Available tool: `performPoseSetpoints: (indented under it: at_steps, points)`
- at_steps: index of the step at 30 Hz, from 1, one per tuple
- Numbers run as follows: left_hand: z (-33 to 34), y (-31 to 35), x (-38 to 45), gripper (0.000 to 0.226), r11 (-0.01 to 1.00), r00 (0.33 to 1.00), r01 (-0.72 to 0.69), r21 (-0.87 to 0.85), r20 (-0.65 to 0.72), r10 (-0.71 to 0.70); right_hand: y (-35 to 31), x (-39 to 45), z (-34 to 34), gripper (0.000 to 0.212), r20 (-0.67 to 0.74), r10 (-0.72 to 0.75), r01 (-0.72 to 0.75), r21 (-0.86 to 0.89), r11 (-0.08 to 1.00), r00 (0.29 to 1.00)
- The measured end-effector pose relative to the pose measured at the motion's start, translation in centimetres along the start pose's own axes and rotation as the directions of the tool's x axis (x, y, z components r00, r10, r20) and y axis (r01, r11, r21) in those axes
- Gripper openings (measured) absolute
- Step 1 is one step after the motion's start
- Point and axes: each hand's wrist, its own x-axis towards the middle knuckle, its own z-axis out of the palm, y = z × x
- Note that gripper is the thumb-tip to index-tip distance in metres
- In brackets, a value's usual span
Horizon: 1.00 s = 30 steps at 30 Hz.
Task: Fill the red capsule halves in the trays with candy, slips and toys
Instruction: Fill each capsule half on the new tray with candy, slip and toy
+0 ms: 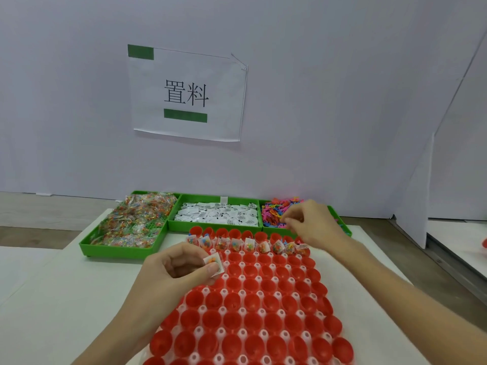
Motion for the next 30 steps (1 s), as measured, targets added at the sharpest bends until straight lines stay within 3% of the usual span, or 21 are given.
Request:
performPoseSetpoints:
  at_steps: [2, 6, 15, 21, 30]
  points:
    - [-0.1, -0.1, 0.1, 0.021, 1.000, 1.000, -0.003, 0.011, -0.019, 0.003, 2.1, 2.8, 0.1, 0.017, -0.012, -0.006, 0.005, -0.078, 0.997, 1.000]
    - [-0.7, -0.3, 0.6, 0.021, 1.000, 0.998, -0.007, 0.024, -0.065, 0.008, 4.7, 5.9, 1.4, 0.019, 0.129, -0.086, 0.109, -0.181, 0.978, 0.988]
    - [-1.9, -0.2, 1.2, 0.016, 0.997, 0.970, -0.076, 0.032, -0.231, 0.081, 4.0, 8.8, 1.4, 0.014, 0.331, -0.126, 0.238, -0.325, 0.915, 0.935]
    - [-2.7, -0.4, 1.5, 0.015, 0.997, 0.958, -0.061, 0.038, -0.278, 0.069, 3.2, 9.0, 2.3, 0.010, 0.338, -0.144, 0.299, -0.467, 0.833, 0.930]
    - [-3.4, -0.7, 1.8, 0.015, 0.999, 0.949, -0.035, 0.023, -0.314, 0.040, 4.0, 8.5, 2.3, 0.023, 0.355, -0.221, 0.378, -0.471, 0.797, 0.908]
